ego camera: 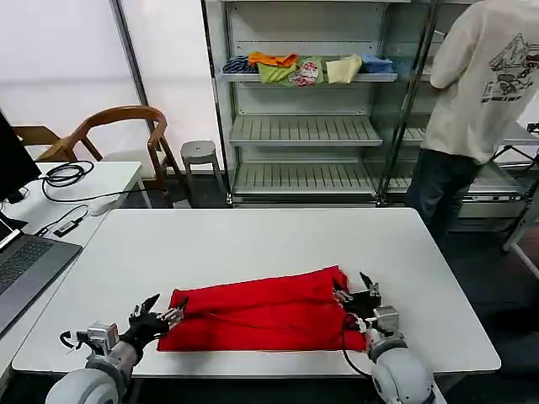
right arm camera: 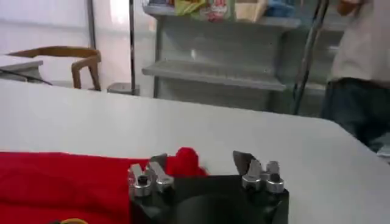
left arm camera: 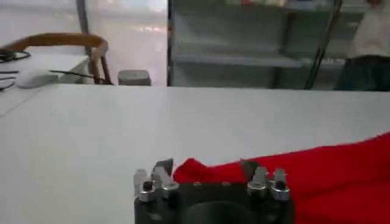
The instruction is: Fold and organize the clothes.
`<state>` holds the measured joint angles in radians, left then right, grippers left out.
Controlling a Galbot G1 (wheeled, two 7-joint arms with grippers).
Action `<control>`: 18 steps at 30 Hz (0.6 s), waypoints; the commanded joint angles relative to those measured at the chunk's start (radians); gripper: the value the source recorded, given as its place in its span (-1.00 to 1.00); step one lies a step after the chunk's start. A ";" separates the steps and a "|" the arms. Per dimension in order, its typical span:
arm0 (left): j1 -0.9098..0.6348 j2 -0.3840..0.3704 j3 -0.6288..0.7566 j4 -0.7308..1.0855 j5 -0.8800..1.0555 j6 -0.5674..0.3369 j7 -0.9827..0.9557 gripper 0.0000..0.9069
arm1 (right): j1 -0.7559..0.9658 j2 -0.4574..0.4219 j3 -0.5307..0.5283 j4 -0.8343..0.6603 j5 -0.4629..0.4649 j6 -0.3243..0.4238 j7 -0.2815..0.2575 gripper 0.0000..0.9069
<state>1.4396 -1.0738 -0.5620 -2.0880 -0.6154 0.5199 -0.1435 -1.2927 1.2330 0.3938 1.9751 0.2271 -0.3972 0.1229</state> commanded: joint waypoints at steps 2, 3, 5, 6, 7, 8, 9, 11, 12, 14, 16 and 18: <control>-0.059 -0.060 0.154 0.071 -0.018 -0.084 -0.311 1.00 | -0.165 -0.002 0.137 0.119 -0.006 0.032 -0.013 1.00; -0.058 -0.067 0.162 0.078 -0.017 -0.083 -0.318 1.00 | -0.179 -0.002 0.149 0.126 -0.006 0.037 -0.015 1.00; -0.055 -0.071 0.176 0.083 -0.008 -0.076 -0.325 1.00 | -0.194 -0.002 0.164 0.133 -0.006 0.043 -0.018 1.00; -0.055 -0.073 0.183 0.087 0.002 -0.074 -0.328 1.00 | -0.199 -0.001 0.170 0.134 -0.006 0.045 -0.018 1.00; -0.056 -0.076 0.187 0.094 0.013 -0.072 -0.331 1.00 | -0.200 0.000 0.173 0.134 -0.006 0.045 -0.018 1.00; -0.057 -0.077 0.190 0.097 0.019 -0.071 -0.333 1.00 | -0.202 0.001 0.175 0.134 -0.006 0.046 -0.018 1.00; -0.061 -0.079 0.194 0.103 0.024 -0.071 -0.336 1.00 | -0.204 0.002 0.176 0.133 -0.007 0.049 -0.018 1.00; -0.068 -0.081 0.200 0.117 0.023 -0.070 -0.349 1.00 | -0.206 0.004 0.176 0.133 -0.008 0.049 -0.018 1.00; -0.073 -0.081 0.203 0.119 0.018 -0.070 -0.357 1.00 | -0.206 0.005 0.175 0.133 -0.009 0.049 -0.018 1.00; -0.077 -0.081 0.206 0.122 0.013 -0.068 -0.366 1.00 | -0.205 0.006 0.174 0.132 -0.010 0.049 -0.018 1.00; -0.084 -0.083 0.210 0.125 0.013 -0.068 -0.370 1.00 | -0.201 0.007 0.171 0.128 -0.013 0.049 -0.018 1.00; -0.092 -0.085 0.212 0.132 0.012 -0.067 -0.385 1.00 | -0.198 0.007 0.169 0.126 -0.015 0.049 -0.018 1.00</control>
<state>1.3717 -1.1442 -0.3936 -1.9906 -0.6075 0.4653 -0.4348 -1.4538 1.2394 0.5290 2.0774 0.2135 -0.3562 0.1070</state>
